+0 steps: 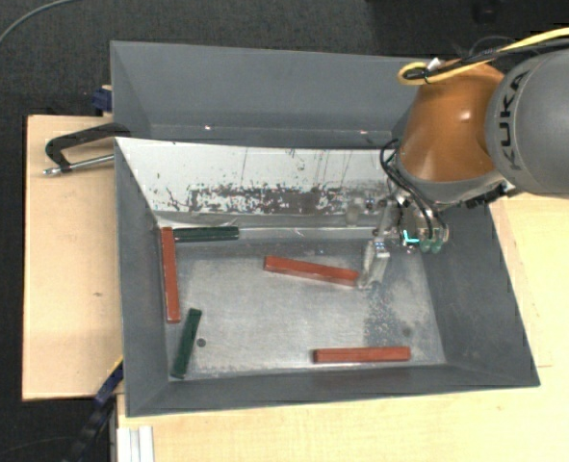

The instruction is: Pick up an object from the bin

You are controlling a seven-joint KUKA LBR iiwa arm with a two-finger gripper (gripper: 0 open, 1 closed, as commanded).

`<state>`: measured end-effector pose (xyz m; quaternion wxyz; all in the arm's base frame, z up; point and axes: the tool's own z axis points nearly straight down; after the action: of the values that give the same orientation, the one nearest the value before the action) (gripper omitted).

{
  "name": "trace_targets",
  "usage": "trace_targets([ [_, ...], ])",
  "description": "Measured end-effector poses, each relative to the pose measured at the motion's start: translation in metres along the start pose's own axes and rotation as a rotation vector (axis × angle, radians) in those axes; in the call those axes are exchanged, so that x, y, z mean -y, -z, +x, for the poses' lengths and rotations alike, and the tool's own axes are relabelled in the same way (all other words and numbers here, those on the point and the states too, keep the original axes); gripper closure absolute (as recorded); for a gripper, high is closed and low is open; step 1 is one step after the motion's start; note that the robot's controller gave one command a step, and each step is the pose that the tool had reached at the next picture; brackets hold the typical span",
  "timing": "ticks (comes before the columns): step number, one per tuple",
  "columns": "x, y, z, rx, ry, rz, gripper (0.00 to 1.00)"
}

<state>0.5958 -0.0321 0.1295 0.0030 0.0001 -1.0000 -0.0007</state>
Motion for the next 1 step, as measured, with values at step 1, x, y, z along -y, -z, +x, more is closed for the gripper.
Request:
trace_targets([
  [1,-0.0149,-0.0622,0.0235,0.001,0.109,0.000,0.00],
])
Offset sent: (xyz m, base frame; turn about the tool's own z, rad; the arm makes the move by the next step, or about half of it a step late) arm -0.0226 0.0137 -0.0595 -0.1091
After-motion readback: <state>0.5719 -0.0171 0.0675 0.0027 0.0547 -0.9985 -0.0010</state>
